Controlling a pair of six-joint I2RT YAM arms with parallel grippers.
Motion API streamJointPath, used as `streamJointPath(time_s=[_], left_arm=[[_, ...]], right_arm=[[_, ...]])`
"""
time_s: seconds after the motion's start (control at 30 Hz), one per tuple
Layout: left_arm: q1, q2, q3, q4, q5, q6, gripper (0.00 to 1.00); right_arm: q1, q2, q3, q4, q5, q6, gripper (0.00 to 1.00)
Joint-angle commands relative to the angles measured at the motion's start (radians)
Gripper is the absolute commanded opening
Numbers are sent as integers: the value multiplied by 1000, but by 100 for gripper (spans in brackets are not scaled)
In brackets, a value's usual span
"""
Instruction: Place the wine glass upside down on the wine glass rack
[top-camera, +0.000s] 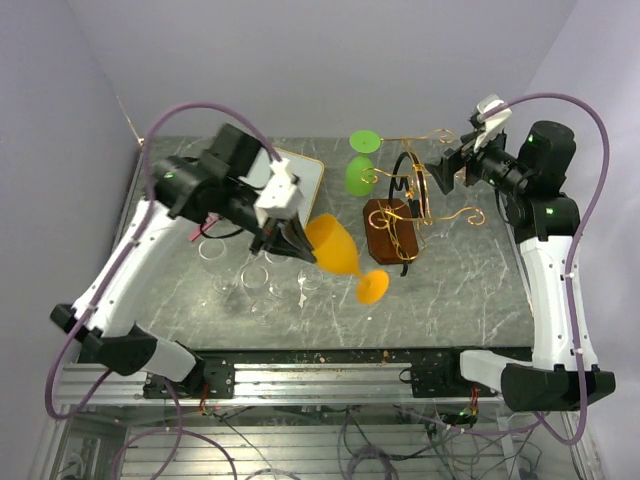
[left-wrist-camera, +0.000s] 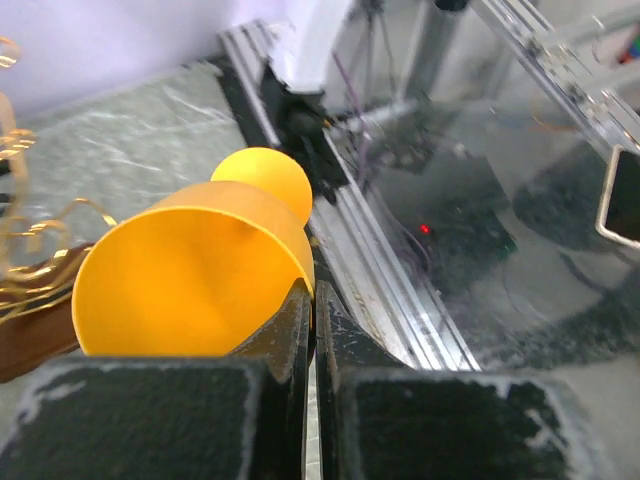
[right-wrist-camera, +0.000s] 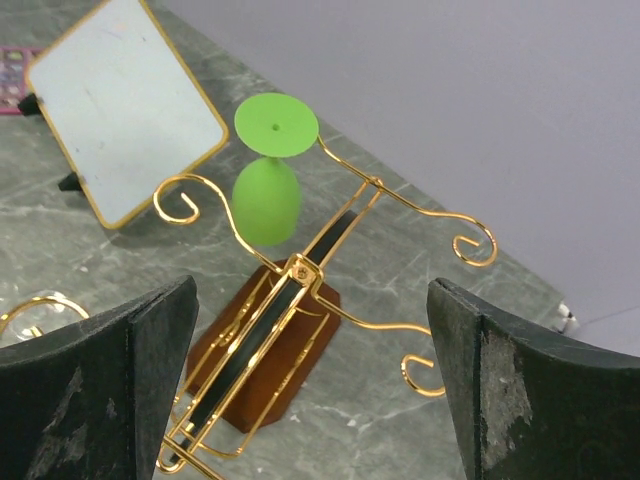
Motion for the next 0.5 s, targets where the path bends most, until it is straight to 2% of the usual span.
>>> streamJointPath(time_s=[0.0,0.07,0.13,0.17,0.3,0.47], left_arm=[[125,-120,-8,188,203,-202,7],[154,-174,-51,354,162,-376,7],[163,-230,-111,559,55,-585,7],[166,-241,-117,609,-9,-643,7],[187,-265,-122,745,-254,-813,7],[199,-265,-78,843,-490,-906,7]], right_arm=[[-40,13,47,59,-74,148,97],[-54,19,51,83,-81,209,95],[-58,29,46,118,-109,275,93],[-59,36,45,127,-122,300,92],[-57,54,72,162,-140,375,89],[-47,77,131,185,-188,471,88]])
